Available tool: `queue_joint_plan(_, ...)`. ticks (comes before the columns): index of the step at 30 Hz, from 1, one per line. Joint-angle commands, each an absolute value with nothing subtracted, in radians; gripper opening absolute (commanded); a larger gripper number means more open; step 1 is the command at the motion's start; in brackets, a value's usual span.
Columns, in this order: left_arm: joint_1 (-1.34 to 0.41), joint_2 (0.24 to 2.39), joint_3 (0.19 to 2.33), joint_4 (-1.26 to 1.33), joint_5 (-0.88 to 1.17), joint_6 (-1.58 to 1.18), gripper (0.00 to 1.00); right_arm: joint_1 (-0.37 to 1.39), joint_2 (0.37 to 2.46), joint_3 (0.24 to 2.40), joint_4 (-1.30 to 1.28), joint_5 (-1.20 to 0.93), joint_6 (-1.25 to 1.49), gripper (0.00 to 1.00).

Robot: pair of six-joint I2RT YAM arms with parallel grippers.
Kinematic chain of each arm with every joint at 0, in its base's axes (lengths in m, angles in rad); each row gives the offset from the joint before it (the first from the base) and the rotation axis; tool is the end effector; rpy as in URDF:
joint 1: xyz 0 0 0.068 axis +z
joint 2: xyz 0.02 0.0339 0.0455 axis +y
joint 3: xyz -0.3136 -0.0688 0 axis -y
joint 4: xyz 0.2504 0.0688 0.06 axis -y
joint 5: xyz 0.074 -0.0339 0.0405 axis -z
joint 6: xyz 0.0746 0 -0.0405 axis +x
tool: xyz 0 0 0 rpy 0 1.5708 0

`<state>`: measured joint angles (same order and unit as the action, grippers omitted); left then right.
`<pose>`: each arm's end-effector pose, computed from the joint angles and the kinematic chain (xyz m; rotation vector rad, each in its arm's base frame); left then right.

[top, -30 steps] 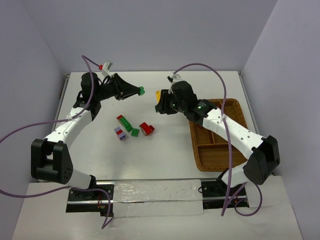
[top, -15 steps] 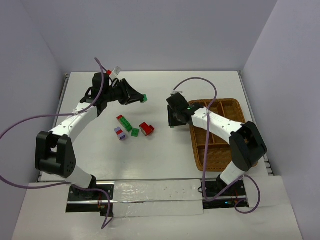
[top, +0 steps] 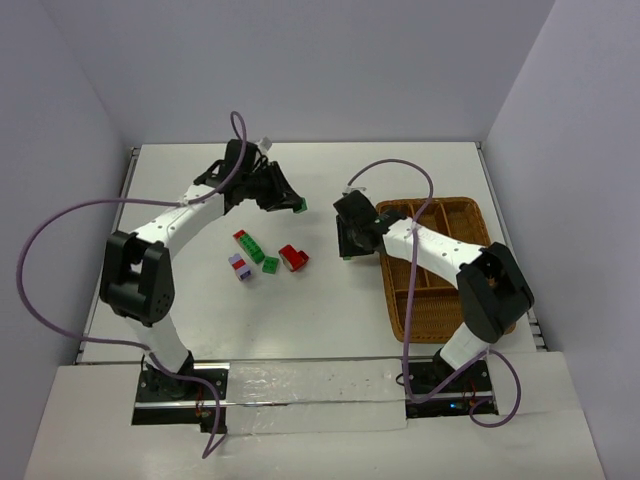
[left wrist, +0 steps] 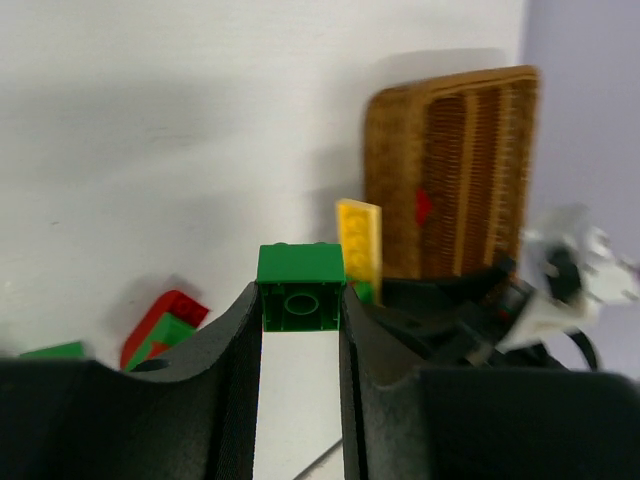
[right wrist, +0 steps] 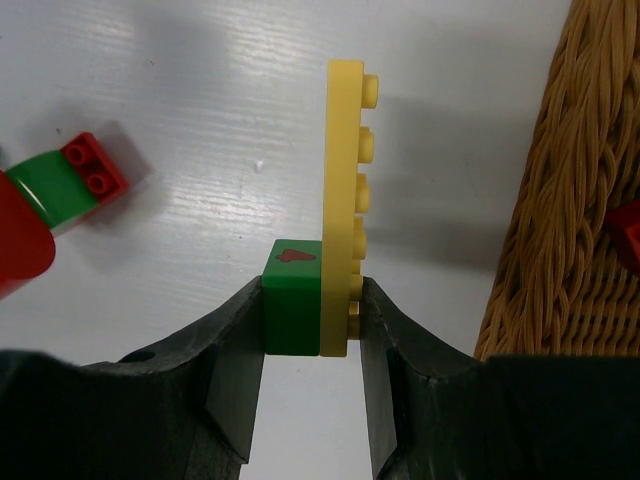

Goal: Sort the legos into containers by color

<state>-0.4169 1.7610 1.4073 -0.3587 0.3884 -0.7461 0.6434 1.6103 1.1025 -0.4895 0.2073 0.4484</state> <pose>0.3938 -0.2053 0.2975 -0.1828 2.4387 -1.0126 0.2973 0.2038 0.2340 -0.1699 2.5381 0.1632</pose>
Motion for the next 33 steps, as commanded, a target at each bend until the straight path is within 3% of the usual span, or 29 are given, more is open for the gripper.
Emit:
queue_joint_plan(1, -0.441, 1.84, 1.492, -0.506, 0.223, -0.69, 0.0, 0.646, 1.546, 1.086, -0.471, 0.232, 0.453, 0.06)
queue_joint_plan(15, -0.478, 2.006, 1.598, -0.648, -0.092, -0.636, 0.0, 0.646, 1.532, 1.115, -0.475, 0.218, 0.45, 0.07)
queue_joint_plan(22, -0.496, 2.031, 1.596, -0.669, -0.146, -0.621, 0.02, 0.646, 1.541, 1.133, -0.475, 0.212, 0.448, 0.07)
queue_joint_plan(24, -0.506, 2.038, 1.598, -0.673, -0.153, -0.611, 0.07, 0.646, 1.544, 1.137, -0.474, 0.207, 0.449, 0.07)
queue_joint_plan(29, -0.516, 2.043, 1.627, -0.697, -0.14, -0.593, 0.65, 0.647, 1.541, 1.15, -0.48, 0.205, 0.448, 0.07)
queue_joint_plan(33, -0.516, 2.015, 1.684, -0.743, -0.136, -0.575, 0.82, 0.647, 1.528, 1.172, -0.497, 0.204, 0.443, 0.08)
